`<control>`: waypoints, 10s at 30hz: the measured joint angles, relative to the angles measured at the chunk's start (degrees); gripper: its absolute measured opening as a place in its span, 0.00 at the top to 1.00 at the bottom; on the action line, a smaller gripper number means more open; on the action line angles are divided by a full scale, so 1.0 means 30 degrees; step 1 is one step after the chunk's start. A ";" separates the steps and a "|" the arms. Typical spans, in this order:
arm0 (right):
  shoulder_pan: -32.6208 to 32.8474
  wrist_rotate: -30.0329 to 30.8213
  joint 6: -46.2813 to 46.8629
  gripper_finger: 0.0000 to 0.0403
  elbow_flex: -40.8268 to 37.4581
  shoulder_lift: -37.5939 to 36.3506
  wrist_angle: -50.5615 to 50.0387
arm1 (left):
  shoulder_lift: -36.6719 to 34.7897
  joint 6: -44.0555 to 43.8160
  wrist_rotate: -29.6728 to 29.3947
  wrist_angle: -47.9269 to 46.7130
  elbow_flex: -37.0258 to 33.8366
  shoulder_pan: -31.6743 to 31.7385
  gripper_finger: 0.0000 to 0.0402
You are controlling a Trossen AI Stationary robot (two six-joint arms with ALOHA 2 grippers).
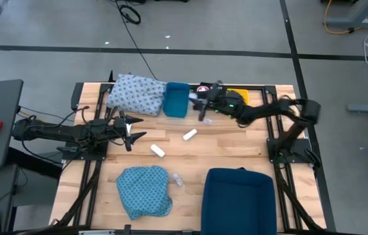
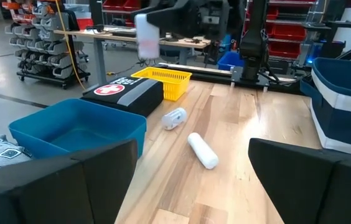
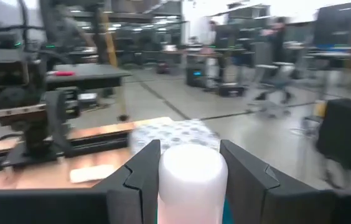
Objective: Pick & place medical supplies in basket/bin
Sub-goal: Put the middle transparent pill bottle into the yellow basket, then put the top transparent pill bottle into the yellow basket
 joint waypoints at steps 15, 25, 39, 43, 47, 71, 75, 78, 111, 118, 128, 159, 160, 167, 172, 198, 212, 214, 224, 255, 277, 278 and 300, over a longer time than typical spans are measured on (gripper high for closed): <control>0.0123 1.0719 0.0451 0.65 -0.5578 -0.8276 -0.6047 | 0.0006 0.0568 -0.0007 0.0928 0.0004 0.0000 0.22; 0.0196 1.4152 0.3035 0.65 -0.5585 -0.8493 -1.0193 | 0.0000 0.0575 -0.0007 0.0921 0.0004 0.0000 0.22; -0.0705 1.4722 0.5858 0.65 -0.5141 -0.8493 -1.7033 | 0.0007 0.0583 -0.0012 0.0914 0.0004 0.0000 0.22; -0.1043 1.4041 0.5912 0.65 -0.5141 -0.8493 -1.7745 | 0.0006 0.0583 -0.0015 0.0914 0.0004 0.0000 0.22; -0.1145 1.3502 0.5901 0.65 -0.5141 -0.8493 -1.8247 | 0.0007 0.0583 -0.0015 0.0914 0.0004 0.0000 0.22; -0.0245 1.3135 0.4342 0.48 -0.5133 -0.8486 -1.7424 | 0.0007 0.0437 -0.0007 0.1122 0.0004 0.0000 0.22; 0.0699 1.3132 0.3136 0.50 -0.5126 -0.8486 -1.5860 | 0.0447 0.0311 0.0088 0.2146 0.0026 0.0000 0.22; 0.1422 1.2930 0.2277 0.50 -0.5119 -0.8486 -1.4660 | 0.1174 0.0096 0.0417 0.2932 0.0026 0.0000 0.22; 0.1850 0.1905 -0.0874 0.49 0.6975 -0.2403 -2.8858 | 1.4362 0.0866 0.0549 0.5877 0.4666 0.0267 0.22; 0.2676 0.1198 -0.1057 0.49 0.8947 -0.0595 -3.0348 | 1.4610 0.0653 0.1287 0.5797 0.4666 0.0880 0.22; 0.1116 0.1351 -0.1970 0.45 1.2785 0.2418 -3.5661 | 1.4615 0.0444 0.2004 0.5974 0.4652 0.1027 0.22; 0.0842 0.1729 -0.2594 0.28 1.4804 0.6735 -3.6595 | 1.4615 0.0728 0.2142 0.5904 0.4637 0.1020 0.22; 0.0810 0.1763 -0.2666 0.28 1.4800 0.6823 -3.6638 | 1.4615 0.0728 0.2142 0.5904 0.4637 0.1020 0.22; 0.0560 0.1864 -0.3367 0.28 1.4789 0.7652 -3.6359 | 1.4615 0.0728 0.2208 0.5822 0.4633 0.1020 0.22; 0.0707 0.1861 -0.4257 0.30 1.4778 0.8170 -3.6180 | 1.4615 0.0737 0.2208 0.5751 0.4630 0.1020 0.22; 0.3976 0.1739 -0.2391 0.67 1.4764 0.7436 -3.5939 | 1.4615 0.0867 0.2149 0.5734 0.4630 0.1020 0.22; 0.5026 -0.2290 -0.1910 0.67 1.2822 0.4949 -2.8683 | 1.4615 0.0874 0.2022 0.5547 0.4564 0.1027 0.22; 0.5113 -0.2438 -0.1609 0.67 1.1794 0.4877 -2.6795 | 1.4608 0.0874 0.1996 0.5496 0.4564 0.1027 0.22; 0.5223 -0.2796 -0.0189 0.67 0.6898 0.4876 -1.7077 | 1.4608 0.0874 0.1982 0.5241 0.4564 0.1023 0.22; 0.4382 0.0214 0.2008 0.67 -0.3965 0.4861 0.7680 | 1.4608 0.0859 0.1989 0.5205 0.4564 0.1027 0.22; 0.3591 1.8013 0.0806 0.67 -0.7450 -0.1973 0.2931 | 1.4608 0.0787 0.1996 0.5198 0.4572 0.1027 0.22; 0.3462 1.8401 0.0983 0.67 -0.7450 -0.2132 0.2398 | 1.4608 0.0790 0.1996 0.5198 0.4572 0.1027 0.22; 0.0416 1.6457 0.8199 0.67 -0.7443 -0.2388 -0.6093 | 1.4608 0.0794 0.1996 0.5190 0.4579 0.1027 0.22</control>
